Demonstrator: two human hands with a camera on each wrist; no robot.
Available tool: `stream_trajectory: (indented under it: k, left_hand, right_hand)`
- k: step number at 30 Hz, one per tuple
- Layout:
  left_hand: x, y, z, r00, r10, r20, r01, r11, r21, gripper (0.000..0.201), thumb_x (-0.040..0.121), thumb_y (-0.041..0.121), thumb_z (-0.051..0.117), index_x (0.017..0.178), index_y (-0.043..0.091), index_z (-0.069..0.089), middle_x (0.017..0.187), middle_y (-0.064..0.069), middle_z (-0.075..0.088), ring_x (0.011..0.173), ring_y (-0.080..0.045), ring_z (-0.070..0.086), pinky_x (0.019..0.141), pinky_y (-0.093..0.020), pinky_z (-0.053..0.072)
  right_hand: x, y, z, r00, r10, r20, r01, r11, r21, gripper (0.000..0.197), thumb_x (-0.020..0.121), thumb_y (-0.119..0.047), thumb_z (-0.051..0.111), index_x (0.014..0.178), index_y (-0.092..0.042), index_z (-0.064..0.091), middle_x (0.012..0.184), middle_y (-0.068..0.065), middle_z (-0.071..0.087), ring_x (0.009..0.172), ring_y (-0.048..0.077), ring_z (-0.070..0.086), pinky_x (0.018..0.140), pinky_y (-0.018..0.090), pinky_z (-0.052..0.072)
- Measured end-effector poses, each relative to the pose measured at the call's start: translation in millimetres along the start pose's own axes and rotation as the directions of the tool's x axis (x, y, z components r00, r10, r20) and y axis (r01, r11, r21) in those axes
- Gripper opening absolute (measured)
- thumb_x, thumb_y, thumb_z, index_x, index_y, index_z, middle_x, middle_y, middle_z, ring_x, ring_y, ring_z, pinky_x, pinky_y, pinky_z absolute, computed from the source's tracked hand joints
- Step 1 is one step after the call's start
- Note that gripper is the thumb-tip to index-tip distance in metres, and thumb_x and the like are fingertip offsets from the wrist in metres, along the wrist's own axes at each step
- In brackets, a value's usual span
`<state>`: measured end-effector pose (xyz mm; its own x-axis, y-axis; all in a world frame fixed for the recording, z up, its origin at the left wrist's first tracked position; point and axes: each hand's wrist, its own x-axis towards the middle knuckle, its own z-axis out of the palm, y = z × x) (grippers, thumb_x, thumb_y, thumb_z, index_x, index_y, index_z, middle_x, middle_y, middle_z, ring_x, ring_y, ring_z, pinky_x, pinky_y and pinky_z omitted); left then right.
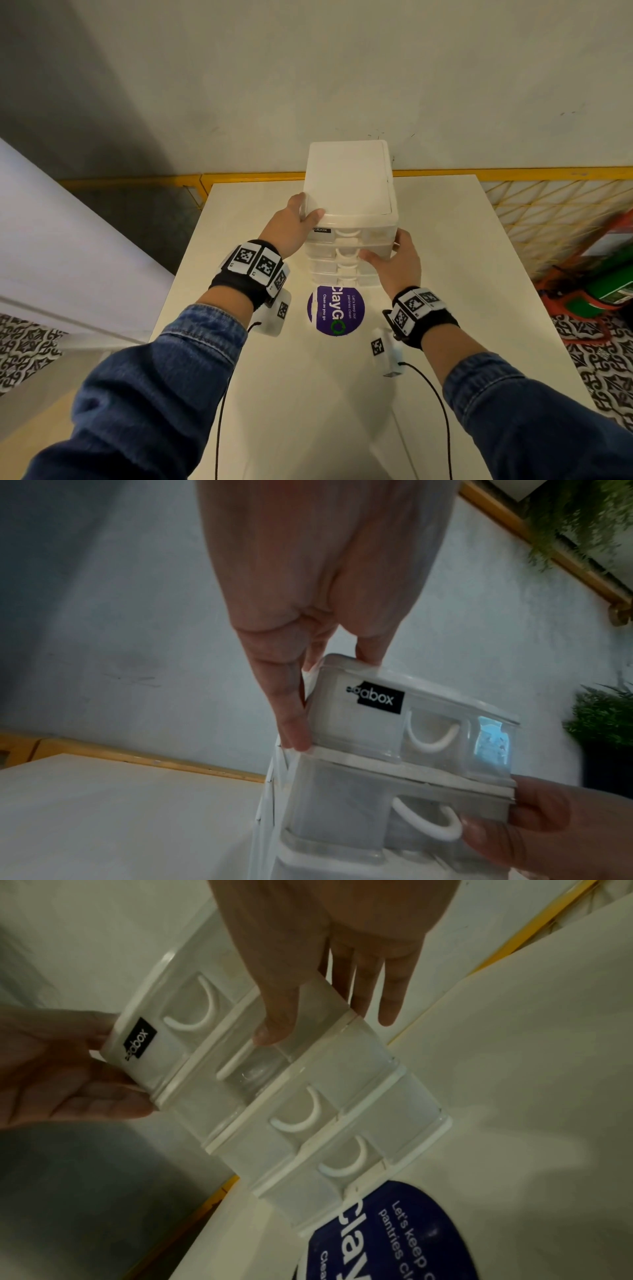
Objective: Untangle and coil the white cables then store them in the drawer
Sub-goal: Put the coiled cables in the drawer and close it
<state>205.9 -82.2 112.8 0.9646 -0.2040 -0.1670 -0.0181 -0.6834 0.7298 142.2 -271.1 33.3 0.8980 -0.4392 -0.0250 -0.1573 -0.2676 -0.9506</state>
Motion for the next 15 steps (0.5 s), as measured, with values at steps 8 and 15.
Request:
stream_trajectory:
  k: [8,15]
  left_hand:
    - [1,-3,2,1.0,0.014,-0.004,-0.014,1.0,-0.007,0.068,0.094,0.048,0.044,0.147,0.014,0.019,0.133,-0.02,0.055,0.118,-0.035,0.054,0.097,-0.048,0.048]
    - [0,-4,2,1.0,0.012,-0.012,-0.012,1.0,-0.017,0.068,0.093,0.048,0.045,0.147,0.014,0.02,0.13,-0.019,0.056,0.117,-0.034,0.055,0.096,-0.048,0.048]
  right_hand:
    - [1,4,6,0.998,-0.058,0.033,0.057,0.998,0.021,0.074,0.051,-0.03,0.087,0.112,-0.028,0.045,0.114,-0.002,0.056,0.101,0.018,0.057,0.083,0.033,0.052]
    - [-1,5,15,0.993,-0.069,-0.091,0.055,0.987,-0.153,0.082,0.059,-0.032,0.084,0.125,-0.014,0.04,0.126,0.008,0.05,0.111,0.026,0.053,0.089,0.039,0.05]
